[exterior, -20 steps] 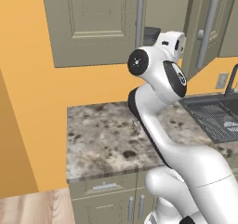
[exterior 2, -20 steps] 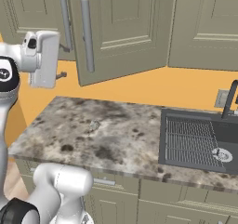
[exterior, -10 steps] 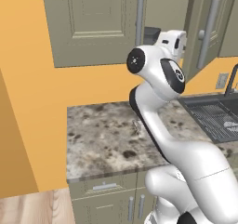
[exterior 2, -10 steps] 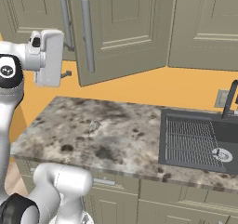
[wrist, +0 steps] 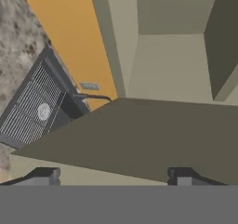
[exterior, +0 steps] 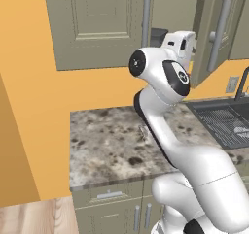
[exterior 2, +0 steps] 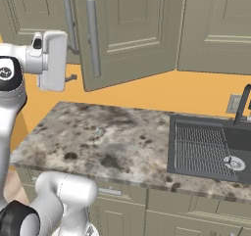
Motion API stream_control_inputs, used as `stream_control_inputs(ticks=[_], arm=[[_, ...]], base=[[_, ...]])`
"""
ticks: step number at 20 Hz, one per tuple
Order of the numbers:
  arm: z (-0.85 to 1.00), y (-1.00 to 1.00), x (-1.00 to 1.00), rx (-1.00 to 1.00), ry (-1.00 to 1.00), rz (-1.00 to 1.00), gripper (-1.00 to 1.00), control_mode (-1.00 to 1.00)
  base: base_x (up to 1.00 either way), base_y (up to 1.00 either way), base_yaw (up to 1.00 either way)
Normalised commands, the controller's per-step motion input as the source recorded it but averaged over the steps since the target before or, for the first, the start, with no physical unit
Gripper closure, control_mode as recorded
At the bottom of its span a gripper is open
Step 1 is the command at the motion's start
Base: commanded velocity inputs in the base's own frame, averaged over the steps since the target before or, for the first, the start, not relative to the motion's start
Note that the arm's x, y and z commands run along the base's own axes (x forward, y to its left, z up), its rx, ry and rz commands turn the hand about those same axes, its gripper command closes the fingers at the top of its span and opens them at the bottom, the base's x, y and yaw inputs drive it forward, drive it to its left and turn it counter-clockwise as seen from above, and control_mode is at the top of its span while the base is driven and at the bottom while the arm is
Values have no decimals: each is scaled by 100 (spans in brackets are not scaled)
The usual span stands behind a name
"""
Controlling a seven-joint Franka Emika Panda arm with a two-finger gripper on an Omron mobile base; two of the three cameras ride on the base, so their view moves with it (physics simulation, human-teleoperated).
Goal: Retrieve the tupperware from the cabinet, then place the raw meat into the tupperware to avoid contamination.
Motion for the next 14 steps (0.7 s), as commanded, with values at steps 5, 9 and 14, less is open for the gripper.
stream_control_inputs(ticks=[5,9,14], arm=[[-7,-48,-26,-1,4,-12,-100,-100],[-12,-61,-38,0,3,-15,-100,-100],[-10,-63,-42,0,3,-16,-100,-100]], base=[[0,0,0],[0,0,0],[0,0,0]])
